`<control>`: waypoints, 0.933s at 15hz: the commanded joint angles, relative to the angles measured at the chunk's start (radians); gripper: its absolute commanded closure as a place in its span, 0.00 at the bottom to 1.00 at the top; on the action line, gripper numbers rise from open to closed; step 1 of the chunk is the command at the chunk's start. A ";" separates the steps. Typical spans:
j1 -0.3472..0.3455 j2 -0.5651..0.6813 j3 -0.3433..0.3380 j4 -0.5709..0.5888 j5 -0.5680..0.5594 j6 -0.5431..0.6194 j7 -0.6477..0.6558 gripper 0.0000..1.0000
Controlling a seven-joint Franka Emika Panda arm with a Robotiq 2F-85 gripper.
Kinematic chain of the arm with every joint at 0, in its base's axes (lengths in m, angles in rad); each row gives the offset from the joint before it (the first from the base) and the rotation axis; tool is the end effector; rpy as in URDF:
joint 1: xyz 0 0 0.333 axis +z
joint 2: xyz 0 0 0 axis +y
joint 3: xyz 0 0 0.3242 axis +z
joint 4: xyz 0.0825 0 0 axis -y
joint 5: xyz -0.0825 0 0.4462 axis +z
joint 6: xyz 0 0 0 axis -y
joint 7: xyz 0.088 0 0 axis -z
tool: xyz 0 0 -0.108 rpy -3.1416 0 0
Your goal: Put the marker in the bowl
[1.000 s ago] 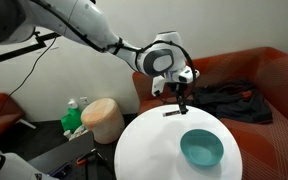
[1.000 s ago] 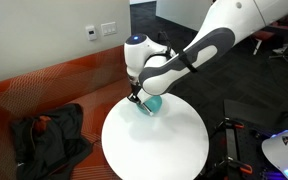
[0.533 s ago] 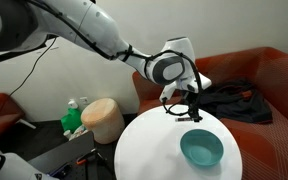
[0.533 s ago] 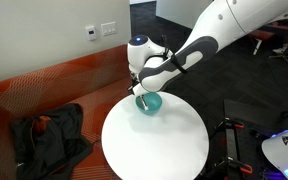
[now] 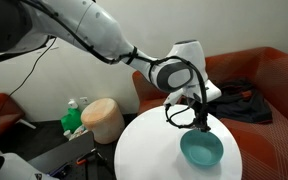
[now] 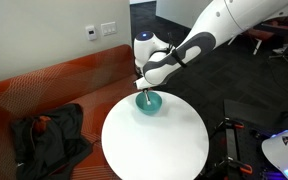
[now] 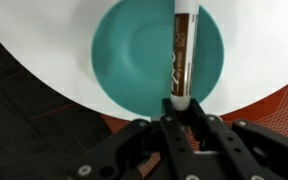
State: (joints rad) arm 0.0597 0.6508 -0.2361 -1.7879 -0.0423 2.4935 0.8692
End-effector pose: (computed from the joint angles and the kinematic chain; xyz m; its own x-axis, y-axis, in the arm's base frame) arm 0.7005 -0.1156 0.1621 0.5688 -0.8048 0.1694 -0.8211 -0.5674 0.0615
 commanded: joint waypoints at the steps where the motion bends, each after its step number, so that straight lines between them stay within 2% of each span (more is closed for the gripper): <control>1: -0.025 0.011 0.003 -0.018 0.033 0.020 0.016 0.95; 10: -0.053 0.101 0.012 0.033 0.095 0.039 0.004 0.95; 11: -0.053 0.109 0.013 0.041 0.099 0.033 0.003 0.56; 12: -0.048 0.114 0.011 0.046 0.100 0.030 0.006 0.55; 14: -0.036 0.110 0.003 0.044 0.096 0.028 0.015 0.41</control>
State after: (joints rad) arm 0.0184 0.7544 -0.2325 -1.7648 0.0383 2.5219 0.8692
